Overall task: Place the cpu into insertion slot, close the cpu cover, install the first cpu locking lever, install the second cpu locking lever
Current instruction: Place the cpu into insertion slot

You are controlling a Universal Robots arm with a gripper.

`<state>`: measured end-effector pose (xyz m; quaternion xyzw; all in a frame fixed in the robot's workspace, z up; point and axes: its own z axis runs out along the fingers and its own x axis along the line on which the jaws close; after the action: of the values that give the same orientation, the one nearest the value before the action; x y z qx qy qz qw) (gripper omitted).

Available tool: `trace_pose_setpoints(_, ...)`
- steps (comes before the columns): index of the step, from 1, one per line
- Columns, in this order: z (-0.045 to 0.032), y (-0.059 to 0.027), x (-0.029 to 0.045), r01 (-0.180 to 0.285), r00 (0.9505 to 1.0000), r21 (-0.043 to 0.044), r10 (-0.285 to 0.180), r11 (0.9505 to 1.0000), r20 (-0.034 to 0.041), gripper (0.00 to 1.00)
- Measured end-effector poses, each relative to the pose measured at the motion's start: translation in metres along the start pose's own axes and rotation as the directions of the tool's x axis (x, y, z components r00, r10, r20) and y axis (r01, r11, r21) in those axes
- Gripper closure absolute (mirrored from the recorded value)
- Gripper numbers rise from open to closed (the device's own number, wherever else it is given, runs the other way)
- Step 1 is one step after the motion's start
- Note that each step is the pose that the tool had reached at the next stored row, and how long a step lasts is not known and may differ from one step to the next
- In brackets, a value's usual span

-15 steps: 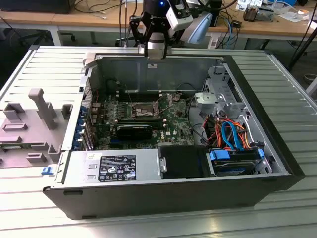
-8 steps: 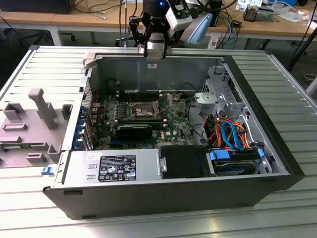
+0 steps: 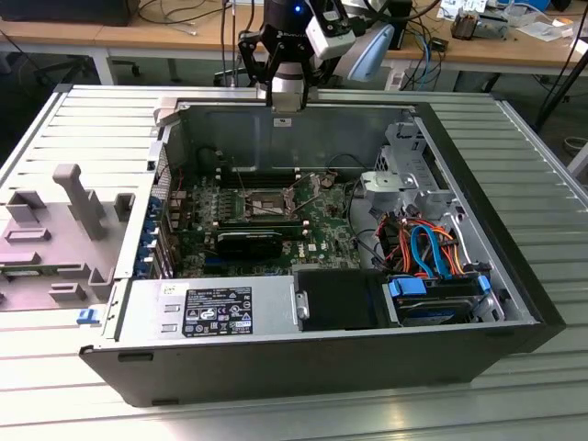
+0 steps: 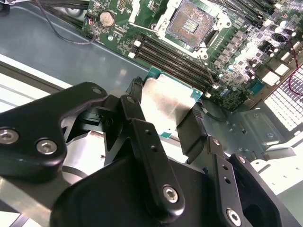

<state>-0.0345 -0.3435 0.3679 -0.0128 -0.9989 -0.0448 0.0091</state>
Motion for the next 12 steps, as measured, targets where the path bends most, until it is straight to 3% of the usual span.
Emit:
trace_pose_setpoints(3,0.0041,-0.0007,0.0021,0.000,1.0000,0.0001,0.000,1.0000,0.0000,0.46)
trace_pose_setpoints(12,0.0056,-0.0011,0.0028,0.000,1.0000,0.0000,0.000,1.0000,0.0000,0.46)
